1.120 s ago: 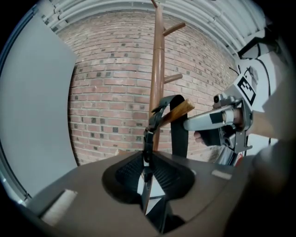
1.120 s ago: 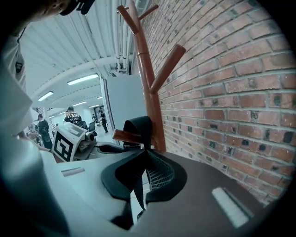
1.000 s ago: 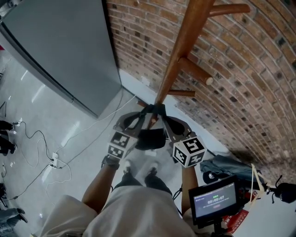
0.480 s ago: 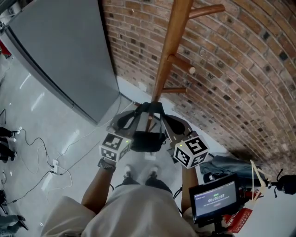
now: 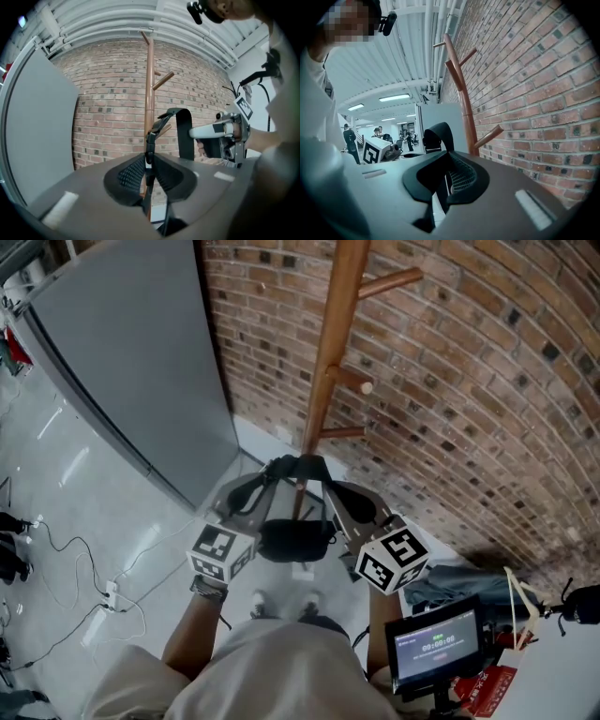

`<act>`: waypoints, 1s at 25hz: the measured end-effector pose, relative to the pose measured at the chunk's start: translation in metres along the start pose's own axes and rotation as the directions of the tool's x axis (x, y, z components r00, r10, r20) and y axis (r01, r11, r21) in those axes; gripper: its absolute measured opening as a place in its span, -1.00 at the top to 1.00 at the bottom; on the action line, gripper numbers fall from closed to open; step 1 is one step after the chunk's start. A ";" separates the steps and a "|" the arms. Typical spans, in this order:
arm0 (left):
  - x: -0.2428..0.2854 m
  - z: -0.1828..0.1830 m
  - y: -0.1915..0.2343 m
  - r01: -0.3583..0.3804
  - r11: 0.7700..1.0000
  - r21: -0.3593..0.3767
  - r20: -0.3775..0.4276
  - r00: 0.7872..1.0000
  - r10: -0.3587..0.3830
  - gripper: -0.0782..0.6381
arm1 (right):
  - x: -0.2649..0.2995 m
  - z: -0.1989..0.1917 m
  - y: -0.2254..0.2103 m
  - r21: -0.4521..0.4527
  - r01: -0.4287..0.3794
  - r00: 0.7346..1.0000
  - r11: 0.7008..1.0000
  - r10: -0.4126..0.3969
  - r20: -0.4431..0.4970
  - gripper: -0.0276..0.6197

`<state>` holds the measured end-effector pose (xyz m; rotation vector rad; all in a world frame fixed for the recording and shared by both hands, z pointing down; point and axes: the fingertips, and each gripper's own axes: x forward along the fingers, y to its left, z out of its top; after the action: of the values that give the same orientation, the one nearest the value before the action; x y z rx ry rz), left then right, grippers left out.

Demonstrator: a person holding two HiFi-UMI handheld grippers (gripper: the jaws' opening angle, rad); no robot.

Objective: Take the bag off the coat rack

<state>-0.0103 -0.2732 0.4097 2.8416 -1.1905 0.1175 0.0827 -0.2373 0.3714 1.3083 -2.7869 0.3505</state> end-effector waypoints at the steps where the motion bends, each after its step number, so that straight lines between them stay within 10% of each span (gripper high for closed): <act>1: -0.002 0.005 -0.001 0.001 1.000 0.003 0.011 1.000 -0.001 0.63 | -0.002 0.005 0.002 -0.002 -0.004 1.000 1.000 0.004 0.010 0.90; 25: -0.035 0.092 -0.016 0.027 0.996 0.080 0.204 0.978 -0.043 0.63 | -0.034 0.076 0.032 -0.126 0.003 0.985 0.992 0.018 0.170 0.90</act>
<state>-0.0195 -0.2450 0.3142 3.0014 -1.1942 -0.1389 0.0844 -0.2087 0.2869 1.3598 -2.8966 0.0636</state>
